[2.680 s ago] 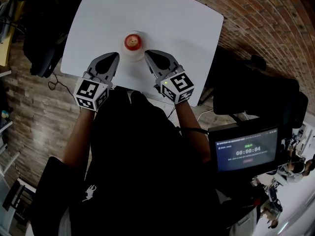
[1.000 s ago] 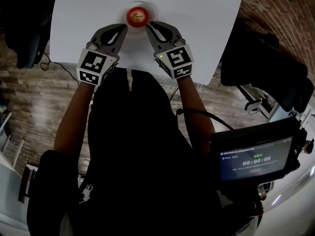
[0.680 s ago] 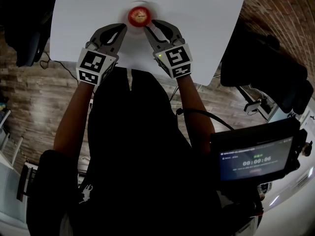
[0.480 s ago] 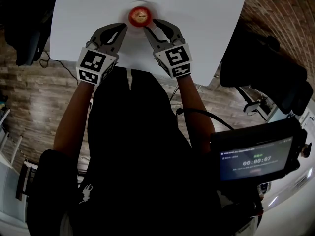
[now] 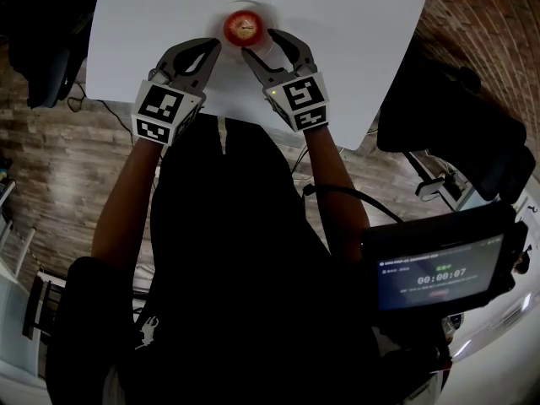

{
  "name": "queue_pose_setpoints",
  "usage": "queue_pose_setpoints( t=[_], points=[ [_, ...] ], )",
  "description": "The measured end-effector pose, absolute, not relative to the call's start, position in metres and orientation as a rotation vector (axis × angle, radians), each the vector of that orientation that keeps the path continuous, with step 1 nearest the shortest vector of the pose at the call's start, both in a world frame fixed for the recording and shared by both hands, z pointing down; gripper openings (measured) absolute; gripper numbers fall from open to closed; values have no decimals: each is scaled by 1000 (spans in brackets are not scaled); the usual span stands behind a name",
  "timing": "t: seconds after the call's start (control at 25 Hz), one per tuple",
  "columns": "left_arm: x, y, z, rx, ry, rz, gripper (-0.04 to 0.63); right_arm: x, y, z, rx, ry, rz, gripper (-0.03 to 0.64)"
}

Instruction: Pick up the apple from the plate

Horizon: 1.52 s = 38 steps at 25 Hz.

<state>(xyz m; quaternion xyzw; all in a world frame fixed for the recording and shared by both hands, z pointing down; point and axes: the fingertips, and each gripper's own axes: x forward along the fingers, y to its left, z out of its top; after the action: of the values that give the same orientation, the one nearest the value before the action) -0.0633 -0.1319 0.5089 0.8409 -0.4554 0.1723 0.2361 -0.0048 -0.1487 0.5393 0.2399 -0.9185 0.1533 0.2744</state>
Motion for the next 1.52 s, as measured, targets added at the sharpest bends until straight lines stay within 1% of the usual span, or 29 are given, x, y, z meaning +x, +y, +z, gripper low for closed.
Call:
queue_pose_setpoints(
  t=[0.08,0.28,0.4,0.52,0.8,1.0,1.52],
  points=[
    [-65,-131,509,2305,-1254,473,6,-6,-149,540,638,-2465,397,241],
    [-70,-129,512,2296,-1259,479,6,-10,-151,544,642,-2456,387,298],
    [-72,-129,511,2287,-1269,479,6,-11,-152,546,635,-2453,384,301],
    [-74,-128,512,2284,-1267,479,6,-14,-154,547,634,-2450,383,335],
    [-77,-128,512,2289,-1276,481,6,-18,-152,557,604,-2432,364,378],
    [-83,-125,515,2270,-1277,485,6,-22,-152,560,598,-2416,338,431],
    [-95,-129,517,2251,-1299,492,6,-31,-159,570,564,-2393,302,435]
  ],
)
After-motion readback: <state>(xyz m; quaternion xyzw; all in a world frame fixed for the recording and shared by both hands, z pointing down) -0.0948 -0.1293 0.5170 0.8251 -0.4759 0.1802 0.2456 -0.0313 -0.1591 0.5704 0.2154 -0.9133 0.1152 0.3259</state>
